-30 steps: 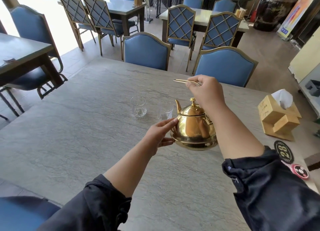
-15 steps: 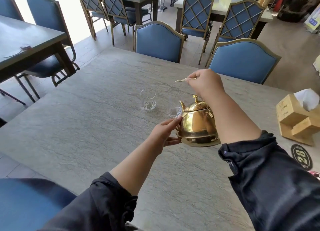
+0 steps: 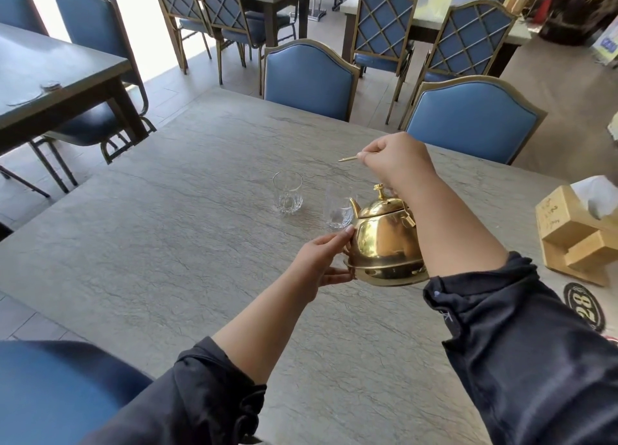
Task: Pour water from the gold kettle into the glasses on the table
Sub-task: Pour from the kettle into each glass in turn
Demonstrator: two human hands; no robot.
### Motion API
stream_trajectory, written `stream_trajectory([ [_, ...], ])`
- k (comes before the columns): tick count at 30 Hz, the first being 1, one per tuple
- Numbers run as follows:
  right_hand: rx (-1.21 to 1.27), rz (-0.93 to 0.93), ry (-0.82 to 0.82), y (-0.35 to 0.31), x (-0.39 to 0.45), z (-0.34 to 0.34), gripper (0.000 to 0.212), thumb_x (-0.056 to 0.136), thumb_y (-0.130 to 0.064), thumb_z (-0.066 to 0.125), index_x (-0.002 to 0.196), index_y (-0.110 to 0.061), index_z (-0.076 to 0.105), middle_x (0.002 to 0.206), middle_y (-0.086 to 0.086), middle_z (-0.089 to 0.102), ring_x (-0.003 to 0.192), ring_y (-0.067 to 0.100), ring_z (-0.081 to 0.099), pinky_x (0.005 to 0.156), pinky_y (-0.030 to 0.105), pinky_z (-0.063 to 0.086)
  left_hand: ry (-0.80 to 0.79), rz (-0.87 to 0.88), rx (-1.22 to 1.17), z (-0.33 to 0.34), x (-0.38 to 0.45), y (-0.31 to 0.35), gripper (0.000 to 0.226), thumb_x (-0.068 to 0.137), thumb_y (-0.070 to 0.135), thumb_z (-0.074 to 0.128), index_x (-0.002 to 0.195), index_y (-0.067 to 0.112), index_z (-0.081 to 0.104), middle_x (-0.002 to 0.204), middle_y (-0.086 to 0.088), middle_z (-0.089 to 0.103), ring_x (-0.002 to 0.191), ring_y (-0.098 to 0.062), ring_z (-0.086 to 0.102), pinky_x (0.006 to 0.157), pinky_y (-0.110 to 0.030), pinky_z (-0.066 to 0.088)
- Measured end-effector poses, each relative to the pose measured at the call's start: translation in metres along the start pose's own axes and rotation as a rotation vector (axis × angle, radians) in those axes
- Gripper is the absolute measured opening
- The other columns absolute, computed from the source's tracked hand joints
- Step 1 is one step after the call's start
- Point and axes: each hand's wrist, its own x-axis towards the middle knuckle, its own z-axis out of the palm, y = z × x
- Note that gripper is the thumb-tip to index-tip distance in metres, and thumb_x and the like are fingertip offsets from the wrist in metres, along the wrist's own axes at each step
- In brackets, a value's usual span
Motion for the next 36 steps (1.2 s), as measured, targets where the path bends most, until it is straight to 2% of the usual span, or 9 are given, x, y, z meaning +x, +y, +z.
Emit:
stream_trajectory([
  [8,-0.001,0.015,-0.022,-0.003,-0.001,-0.003,0.026,0.093,-0.034,0.06,0.11,-0.02,0.073,0.1,0.005,0.069,0.089,0.027,0.065,0.079,0.04,0.058,-0.002,-0.001,-0.008,0.002,-0.001,0.0,0.051,0.087,0.049,0.067,0.125,0.014,0.067,0.118,-0.006,0.063,0.072,-0.027,0.072,0.073,-0.033,0.063],
  [18,-0.017,0.003,-0.01,-0.003,0.002,-0.004,0.027,0.093,-0.035,0.06,0.109,-0.019,0.074,0.097,0.004,0.07,0.085,0.023,0.064,0.073,0.033,0.055,-0.004,0.001,-0.022,0.003,-0.001,0.004,0.047,0.087,0.046,0.069,0.122,0.016,0.069,0.123,-0.008,0.062,0.072,-0.03,0.072,0.073,-0.034,0.064],
  [25,-0.014,0.002,-0.004,-0.003,0.001,-0.006,0.027,0.093,-0.034,0.06,0.11,-0.018,0.074,0.094,0.005,0.068,0.083,0.024,0.063,0.073,0.034,0.056,-0.011,-0.002,-0.016,0.004,-0.003,0.005,0.033,0.087,0.047,0.068,0.108,0.022,0.071,0.119,-0.007,0.063,0.074,-0.032,0.073,0.08,-0.038,0.063],
  [28,-0.017,-0.005,-0.006,-0.004,0.001,-0.007,0.027,0.093,-0.035,0.06,0.109,-0.017,0.074,0.091,0.005,0.068,0.081,0.024,0.063,0.071,0.034,0.056,-0.009,-0.001,-0.01,0.003,-0.003,0.006,0.034,0.087,0.047,0.068,0.109,0.021,0.07,0.116,-0.007,0.062,0.072,-0.03,0.073,0.076,-0.036,0.063],
  [32,-0.027,0.001,-0.013,-0.006,0.001,-0.009,0.027,0.093,-0.035,0.06,0.11,-0.018,0.073,0.09,0.004,0.067,0.08,0.023,0.062,0.072,0.034,0.056,-0.015,0.004,0.001,0.003,-0.003,0.007,0.041,0.087,0.048,0.068,0.116,0.019,0.069,0.121,-0.009,0.061,0.071,-0.029,0.074,0.075,-0.035,0.064],
  [36,-0.042,-0.015,-0.004,-0.007,0.001,-0.011,0.028,0.094,-0.035,0.059,0.11,-0.017,0.073,0.091,0.004,0.066,0.08,0.022,0.062,0.071,0.033,0.056,-0.019,0.014,0.003,0.004,-0.004,0.009,0.037,0.087,0.047,0.068,0.112,0.021,0.069,0.122,-0.01,0.061,0.07,-0.028,0.074,0.072,-0.033,0.064],
])
